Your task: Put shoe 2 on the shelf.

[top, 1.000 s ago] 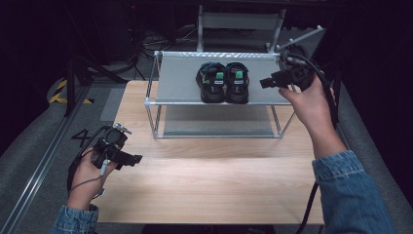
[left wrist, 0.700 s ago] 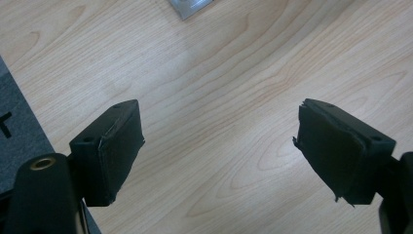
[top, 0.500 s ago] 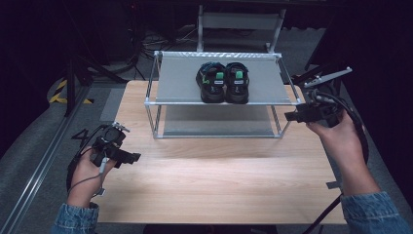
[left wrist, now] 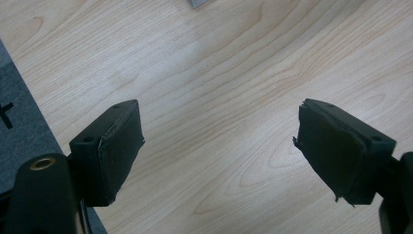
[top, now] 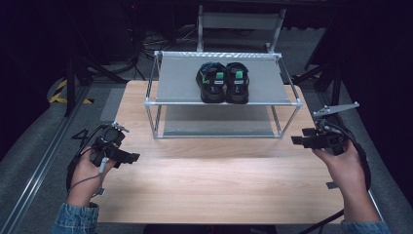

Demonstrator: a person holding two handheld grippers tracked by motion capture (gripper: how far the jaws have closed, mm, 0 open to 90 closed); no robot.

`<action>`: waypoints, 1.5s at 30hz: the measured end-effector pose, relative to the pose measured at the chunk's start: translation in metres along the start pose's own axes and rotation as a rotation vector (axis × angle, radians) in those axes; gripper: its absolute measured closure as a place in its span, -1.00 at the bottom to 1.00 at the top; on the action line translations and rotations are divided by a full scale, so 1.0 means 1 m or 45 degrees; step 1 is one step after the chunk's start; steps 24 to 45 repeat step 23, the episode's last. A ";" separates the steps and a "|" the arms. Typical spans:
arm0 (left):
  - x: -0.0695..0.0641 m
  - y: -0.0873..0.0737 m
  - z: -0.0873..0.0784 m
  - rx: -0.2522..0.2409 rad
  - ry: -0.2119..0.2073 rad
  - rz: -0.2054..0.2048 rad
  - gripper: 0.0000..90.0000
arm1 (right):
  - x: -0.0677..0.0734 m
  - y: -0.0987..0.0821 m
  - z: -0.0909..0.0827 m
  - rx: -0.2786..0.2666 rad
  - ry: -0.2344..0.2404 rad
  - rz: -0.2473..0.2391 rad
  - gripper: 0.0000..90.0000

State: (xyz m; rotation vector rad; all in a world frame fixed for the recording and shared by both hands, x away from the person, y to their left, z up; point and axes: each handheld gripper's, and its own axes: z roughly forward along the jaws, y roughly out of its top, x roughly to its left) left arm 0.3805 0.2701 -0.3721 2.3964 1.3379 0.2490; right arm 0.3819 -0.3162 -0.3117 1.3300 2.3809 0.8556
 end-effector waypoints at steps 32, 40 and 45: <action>-0.001 -0.002 0.001 -0.004 0.008 0.001 -0.61 | 0.002 -0.053 0.040 -0.037 0.042 0.054 0.00; -0.001 -0.002 0.001 -0.004 0.008 0.001 -0.61 | 0.002 -0.053 0.040 -0.037 0.042 0.054 0.00; -0.001 -0.002 0.001 -0.004 0.008 0.001 -0.61 | 0.002 -0.053 0.040 -0.037 0.042 0.054 0.00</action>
